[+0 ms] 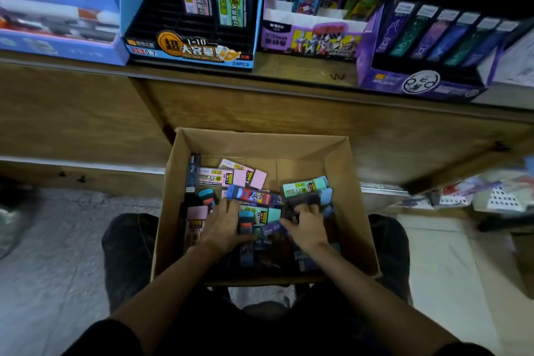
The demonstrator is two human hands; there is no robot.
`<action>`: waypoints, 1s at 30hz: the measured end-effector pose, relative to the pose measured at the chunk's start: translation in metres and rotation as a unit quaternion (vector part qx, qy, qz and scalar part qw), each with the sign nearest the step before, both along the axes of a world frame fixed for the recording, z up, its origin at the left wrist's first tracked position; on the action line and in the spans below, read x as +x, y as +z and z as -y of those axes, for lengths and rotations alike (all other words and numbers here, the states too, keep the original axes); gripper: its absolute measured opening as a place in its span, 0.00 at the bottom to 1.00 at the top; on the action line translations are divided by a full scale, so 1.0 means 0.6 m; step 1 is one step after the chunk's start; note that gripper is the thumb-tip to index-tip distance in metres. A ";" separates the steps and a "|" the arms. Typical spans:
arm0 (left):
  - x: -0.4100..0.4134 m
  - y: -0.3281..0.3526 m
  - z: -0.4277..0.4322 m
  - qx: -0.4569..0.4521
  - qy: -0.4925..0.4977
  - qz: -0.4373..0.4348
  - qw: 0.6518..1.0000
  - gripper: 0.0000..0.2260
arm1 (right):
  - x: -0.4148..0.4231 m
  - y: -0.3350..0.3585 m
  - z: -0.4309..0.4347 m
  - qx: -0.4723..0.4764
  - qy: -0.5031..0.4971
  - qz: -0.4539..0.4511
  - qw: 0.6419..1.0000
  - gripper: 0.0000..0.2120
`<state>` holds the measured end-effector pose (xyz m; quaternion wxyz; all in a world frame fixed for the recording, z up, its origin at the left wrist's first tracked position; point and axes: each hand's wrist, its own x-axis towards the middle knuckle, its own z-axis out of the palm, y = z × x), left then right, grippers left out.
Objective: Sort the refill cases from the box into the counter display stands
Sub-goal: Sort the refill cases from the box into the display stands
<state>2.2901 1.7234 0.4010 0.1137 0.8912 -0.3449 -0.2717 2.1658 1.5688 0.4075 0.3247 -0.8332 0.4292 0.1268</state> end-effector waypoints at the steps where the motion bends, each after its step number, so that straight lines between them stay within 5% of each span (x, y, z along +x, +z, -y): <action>1: 0.001 -0.002 0.000 -0.011 -0.004 -0.004 1.000 0.32 | 0.005 -0.004 -0.004 -0.003 0.001 0.003 1.000 0.23; 8: -0.007 -0.008 -0.007 -0.070 0.011 -0.101 0.992 0.28 | 0.027 -0.017 -0.017 0.021 0.150 -0.023 0.988 0.29; 11: -0.003 0.000 -0.007 -0.086 0.071 -0.176 0.978 0.26 | 0.012 -0.008 0.006 0.041 0.187 0.022 0.981 0.24; 16: 0.001 0.015 0.003 -0.145 0.080 -0.157 0.974 0.13 | -0.031 0.007 0.054 -0.053 -0.011 -0.008 0.998 0.08; 19: -0.003 0.018 0.026 -0.172 0.053 -0.132 0.975 0.12 | -0.048 0.004 0.053 -0.020 -0.097 -0.045 0.994 0.15; 24: -0.034 0.001 0.068 -0.127 -0.013 -0.147 0.981 0.12 | -0.027 -0.012 0.042 0.070 -0.222 0.063 0.971 0.21; 30: -0.054 -0.010 0.090 -0.112 -0.033 -0.143 0.983 0.16 | -0.006 -0.022 0.033 0.105 -0.288 0.088 0.948 0.30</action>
